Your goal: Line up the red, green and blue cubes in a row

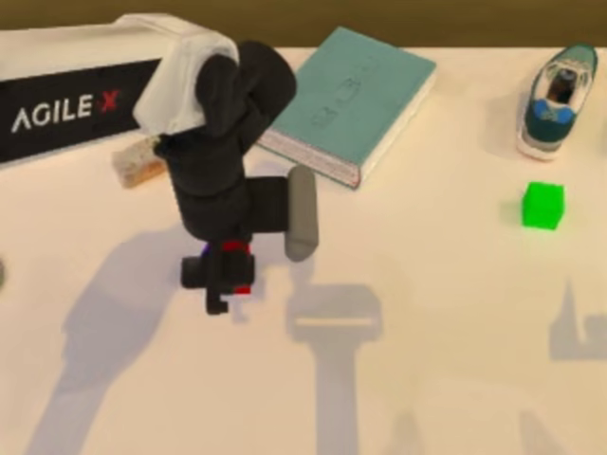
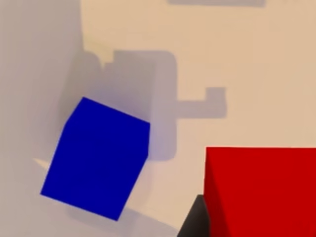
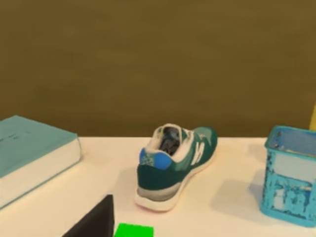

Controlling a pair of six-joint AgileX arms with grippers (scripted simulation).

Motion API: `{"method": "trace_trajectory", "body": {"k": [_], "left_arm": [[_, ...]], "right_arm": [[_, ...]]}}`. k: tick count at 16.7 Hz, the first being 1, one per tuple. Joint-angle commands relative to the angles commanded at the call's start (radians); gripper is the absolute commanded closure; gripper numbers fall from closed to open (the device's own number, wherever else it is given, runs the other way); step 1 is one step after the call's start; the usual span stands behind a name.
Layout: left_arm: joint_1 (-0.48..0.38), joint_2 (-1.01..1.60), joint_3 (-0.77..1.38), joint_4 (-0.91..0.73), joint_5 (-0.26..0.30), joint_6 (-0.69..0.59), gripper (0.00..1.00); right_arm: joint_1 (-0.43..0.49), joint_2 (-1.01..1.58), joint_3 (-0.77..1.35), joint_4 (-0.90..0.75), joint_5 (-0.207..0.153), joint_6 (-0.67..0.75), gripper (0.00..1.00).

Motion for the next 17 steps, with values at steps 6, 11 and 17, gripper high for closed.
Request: {"method": "trace_trajectory", "body": {"k": [6, 11, 17], "left_arm": [[-0.004, 0.081, -0.114, 0.206, 0.001, -0.004, 1.0], [-0.006, 0.096, -0.131, 0.232, 0.001, -0.003, 1.0], [-0.006, 0.096, -0.131, 0.232, 0.001, -0.003, 0.55]], "right_arm": [[0.0, 0.0, 0.0, 0.0, 0.0, 0.0, 0.0], [0.0, 0.0, 0.0, 0.0, 0.0, 0.0, 0.0], [0.0, 0.0, 0.0, 0.0, 0.0, 0.0, 0.0]]}}
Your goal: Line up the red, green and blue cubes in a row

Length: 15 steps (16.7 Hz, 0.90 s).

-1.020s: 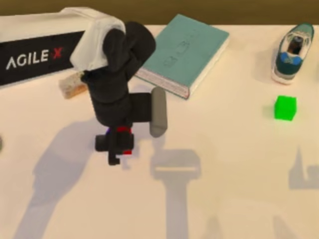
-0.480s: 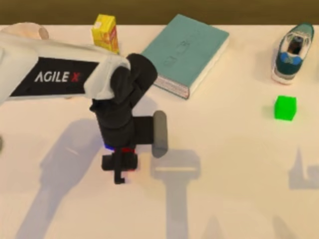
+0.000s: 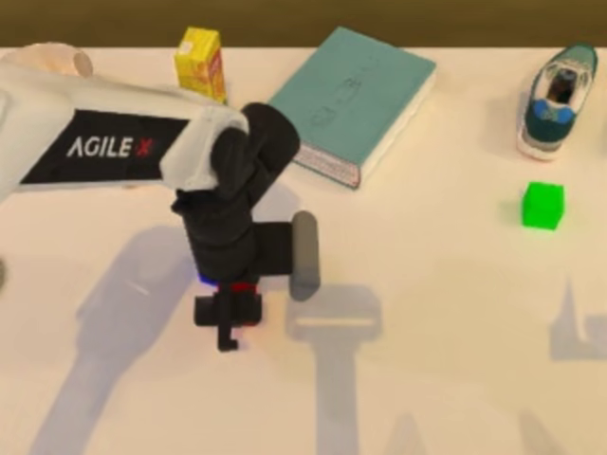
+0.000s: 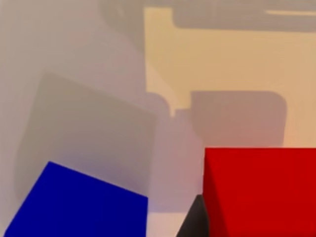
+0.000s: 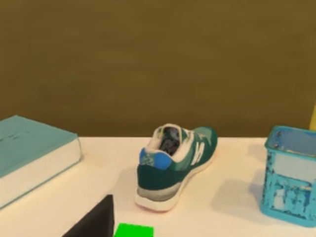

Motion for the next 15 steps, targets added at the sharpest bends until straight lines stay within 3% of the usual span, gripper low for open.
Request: {"method": "trace_trajectory", "body": {"k": [7, 15], "left_arm": [[0.0, 0.0, 0.0, 0.0, 0.0, 0.0, 0.02], [0.0, 0.0, 0.0, 0.0, 0.0, 0.0, 0.0]], "right_arm": [[0.0, 0.0, 0.0, 0.0, 0.0, 0.0, 0.0], [0.0, 0.0, 0.0, 0.0, 0.0, 0.0, 0.0]]}}
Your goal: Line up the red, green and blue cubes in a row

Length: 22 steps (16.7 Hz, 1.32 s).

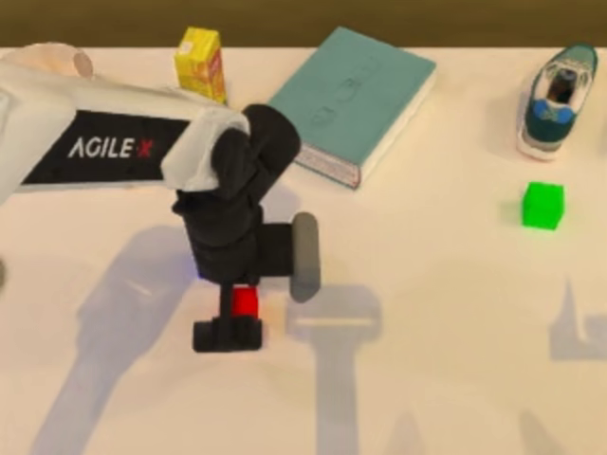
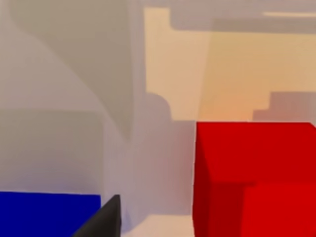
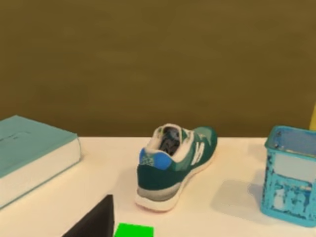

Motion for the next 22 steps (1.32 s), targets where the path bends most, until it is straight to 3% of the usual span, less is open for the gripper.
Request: {"method": "trace_trajectory", "body": {"k": [3, 11, 17, 22], "left_arm": [[0.002, -0.007, 0.014, -0.017, 0.0, 0.003, 0.0], [0.024, -0.105, 0.145, -0.249, -0.001, 0.001, 0.0], [0.03, -0.126, 0.119, -0.231, -0.002, -0.009, 0.0], [0.128, -0.349, -0.07, -0.108, -0.013, -0.108, 0.0]], "right_arm": [[0.0, 0.0, 0.0, 0.0, 0.0, 0.0, 0.0], [0.0, 0.0, 0.0, 0.0, 0.0, 0.0, 0.0], [0.004, 0.03, 0.03, -0.02, -0.002, 0.006, 0.0], [0.023, 0.288, 0.288, -0.179, -0.006, 0.051, 0.0]]}}
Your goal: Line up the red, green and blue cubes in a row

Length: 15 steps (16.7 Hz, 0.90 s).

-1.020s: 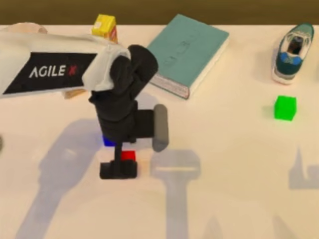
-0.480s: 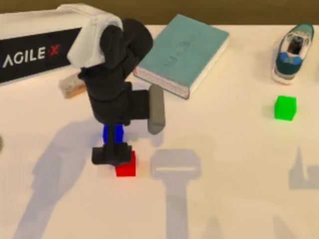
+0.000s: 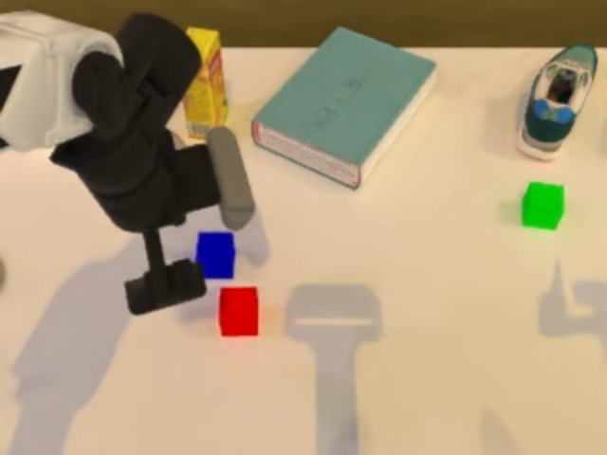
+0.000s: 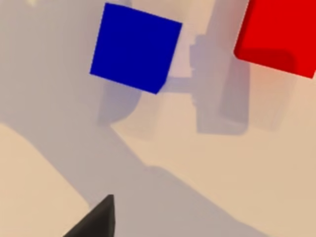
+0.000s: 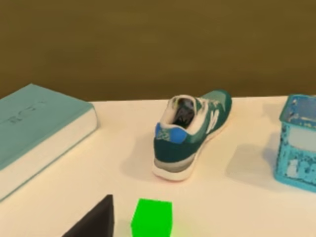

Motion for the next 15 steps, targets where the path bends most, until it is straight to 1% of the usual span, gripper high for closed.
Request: {"method": "trace_trajectory", "body": {"k": [4, 10, 15], "left_arm": [[0.121, -0.33, -0.253, 0.161, -0.01, -0.149, 0.0], [0.302, -0.941, -0.713, 0.453, -0.021, -0.438, 0.0], [0.404, -1.362, -1.026, 0.678, -0.02, -0.664, 0.0]], "right_arm": [[0.017, 0.393, 0.346, -0.209, 0.004, 0.052, 0.0], [0.05, 1.134, 0.915, -0.576, 0.013, 0.133, 0.0], [0.076, 1.65, 1.327, -0.845, 0.018, 0.197, 0.0]]}}
